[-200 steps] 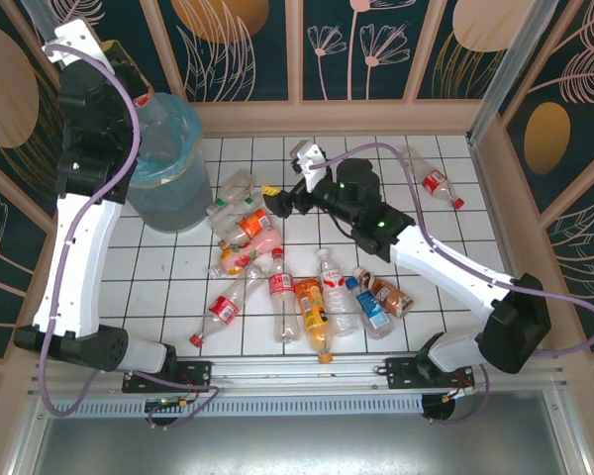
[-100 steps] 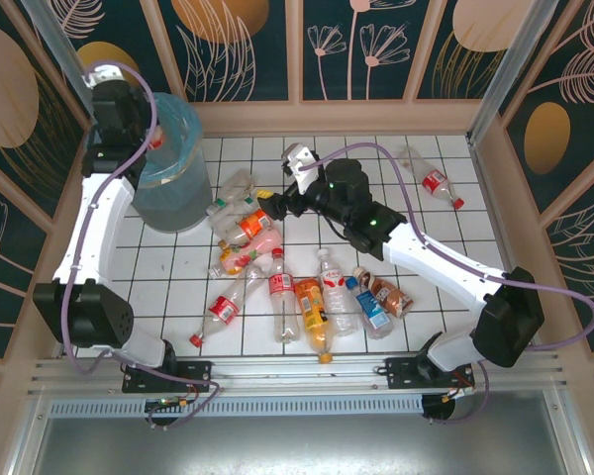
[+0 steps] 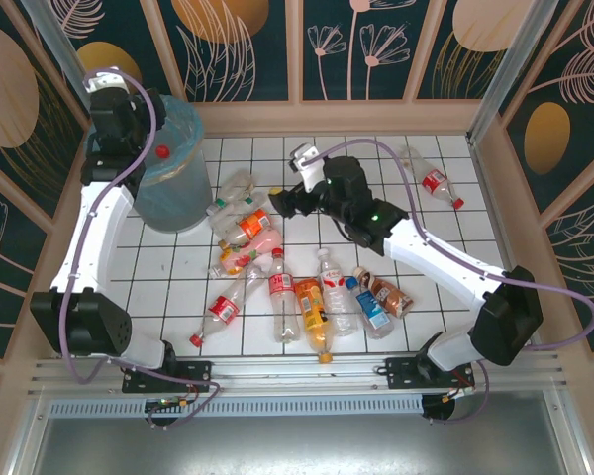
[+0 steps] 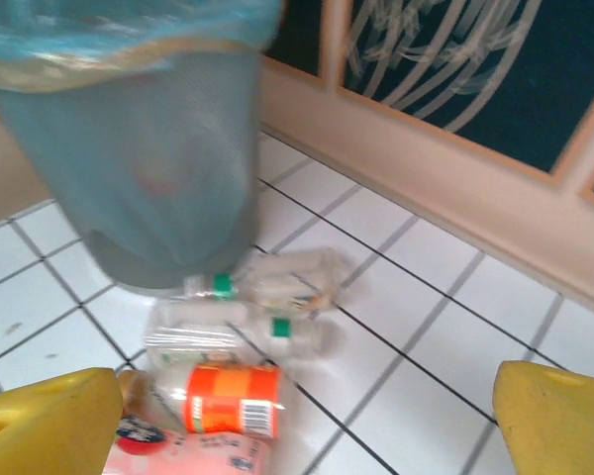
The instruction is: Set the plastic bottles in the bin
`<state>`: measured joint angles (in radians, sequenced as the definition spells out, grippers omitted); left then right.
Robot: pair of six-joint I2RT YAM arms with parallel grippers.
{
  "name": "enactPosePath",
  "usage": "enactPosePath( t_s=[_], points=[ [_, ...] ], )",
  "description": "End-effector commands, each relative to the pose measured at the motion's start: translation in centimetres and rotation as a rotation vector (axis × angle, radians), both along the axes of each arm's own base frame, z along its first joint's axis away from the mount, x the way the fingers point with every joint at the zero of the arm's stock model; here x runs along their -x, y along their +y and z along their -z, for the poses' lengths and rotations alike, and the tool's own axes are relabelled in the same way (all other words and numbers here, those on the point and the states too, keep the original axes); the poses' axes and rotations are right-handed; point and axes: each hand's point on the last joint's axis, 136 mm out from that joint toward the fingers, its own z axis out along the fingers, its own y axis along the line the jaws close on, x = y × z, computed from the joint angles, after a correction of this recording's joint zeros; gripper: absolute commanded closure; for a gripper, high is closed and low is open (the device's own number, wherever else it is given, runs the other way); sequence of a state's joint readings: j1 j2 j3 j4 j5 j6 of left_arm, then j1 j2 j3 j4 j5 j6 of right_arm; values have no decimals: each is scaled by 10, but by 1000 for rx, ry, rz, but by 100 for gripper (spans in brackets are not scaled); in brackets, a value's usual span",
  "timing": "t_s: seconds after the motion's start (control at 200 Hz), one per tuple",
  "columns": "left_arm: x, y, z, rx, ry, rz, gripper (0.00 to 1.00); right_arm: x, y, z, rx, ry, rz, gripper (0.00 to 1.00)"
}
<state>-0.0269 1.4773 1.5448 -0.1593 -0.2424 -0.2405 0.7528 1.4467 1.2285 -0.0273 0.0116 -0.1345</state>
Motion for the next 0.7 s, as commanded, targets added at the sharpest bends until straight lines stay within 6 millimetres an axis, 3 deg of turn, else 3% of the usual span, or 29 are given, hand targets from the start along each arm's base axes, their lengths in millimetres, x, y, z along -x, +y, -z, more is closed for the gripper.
enactPosePath(
  t_s=[0.0,0.08,0.215,0.32,0.445,0.54,0.696],
  points=[
    [15,-14,-48,23,-122,77,24,-34,-47,-1,-25,94,184,4],
    [20,-30,-55,1,-122,121,25,-55,-83,3,-65,153,296,5],
    [28,-66,-63,-112,-102,158,25,-98,-189,20,-177,275,606,4],
    [36,-103,-68,-167,-106,239,25,-109,-259,38,-259,323,786,4],
    [46,-156,-59,-261,-94,351,25,-112,-322,58,-313,341,929,5],
    [55,-198,-41,-332,-74,468,25,-116,-352,77,-321,367,968,6],
    [68,-263,-2,-363,-26,689,23,-137,-372,110,-164,391,969,4]
  ],
)
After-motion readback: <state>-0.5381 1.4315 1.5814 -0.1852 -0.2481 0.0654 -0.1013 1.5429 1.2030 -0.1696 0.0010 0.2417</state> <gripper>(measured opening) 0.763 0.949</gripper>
